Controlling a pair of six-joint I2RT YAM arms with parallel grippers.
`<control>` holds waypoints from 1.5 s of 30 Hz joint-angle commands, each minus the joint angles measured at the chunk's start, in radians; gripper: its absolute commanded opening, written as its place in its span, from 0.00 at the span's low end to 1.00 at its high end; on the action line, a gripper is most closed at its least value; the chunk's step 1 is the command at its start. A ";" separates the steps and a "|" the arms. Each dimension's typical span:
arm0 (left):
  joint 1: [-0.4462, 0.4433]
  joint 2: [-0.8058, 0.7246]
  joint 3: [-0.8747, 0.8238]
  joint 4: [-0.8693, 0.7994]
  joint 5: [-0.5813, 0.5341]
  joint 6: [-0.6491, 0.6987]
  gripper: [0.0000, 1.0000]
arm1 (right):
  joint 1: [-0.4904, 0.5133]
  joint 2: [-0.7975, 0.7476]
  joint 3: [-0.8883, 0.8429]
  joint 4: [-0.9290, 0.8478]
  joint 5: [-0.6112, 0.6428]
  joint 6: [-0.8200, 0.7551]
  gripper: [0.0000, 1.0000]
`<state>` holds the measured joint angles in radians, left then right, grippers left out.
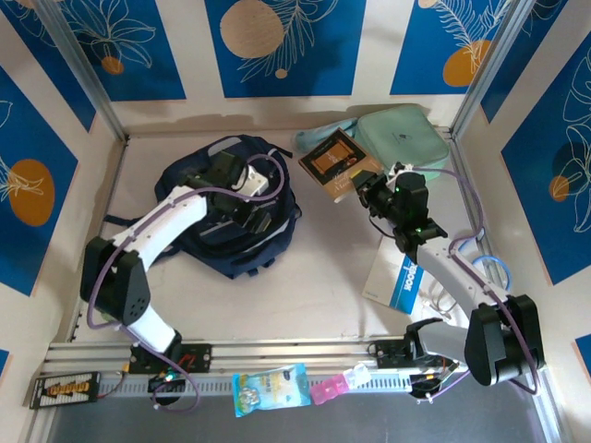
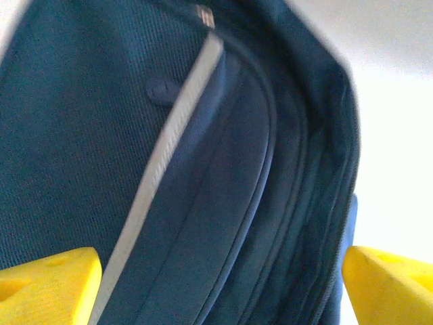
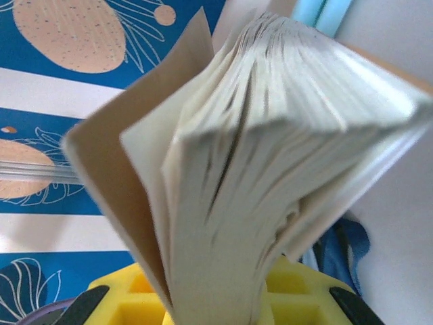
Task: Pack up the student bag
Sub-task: Open the student bag at the middle-left of the table.
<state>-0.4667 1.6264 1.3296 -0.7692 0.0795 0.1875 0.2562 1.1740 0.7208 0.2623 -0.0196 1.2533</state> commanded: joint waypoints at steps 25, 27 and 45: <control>-0.041 0.216 0.159 -0.238 -0.091 0.195 0.72 | -0.020 -0.051 -0.032 0.018 0.003 -0.003 0.14; -0.042 0.212 0.155 -0.240 -0.067 0.199 0.73 | -0.020 -0.050 -0.033 0.018 0.004 -0.001 0.14; -0.072 0.279 0.199 -0.226 -0.229 0.172 0.32 | -0.023 -0.060 -0.039 0.010 0.005 0.005 0.14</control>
<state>-0.5339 1.9118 1.4956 -0.9783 -0.1230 0.3649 0.2405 1.1568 0.6804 0.2134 -0.0151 1.2579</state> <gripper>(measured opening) 0.342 0.180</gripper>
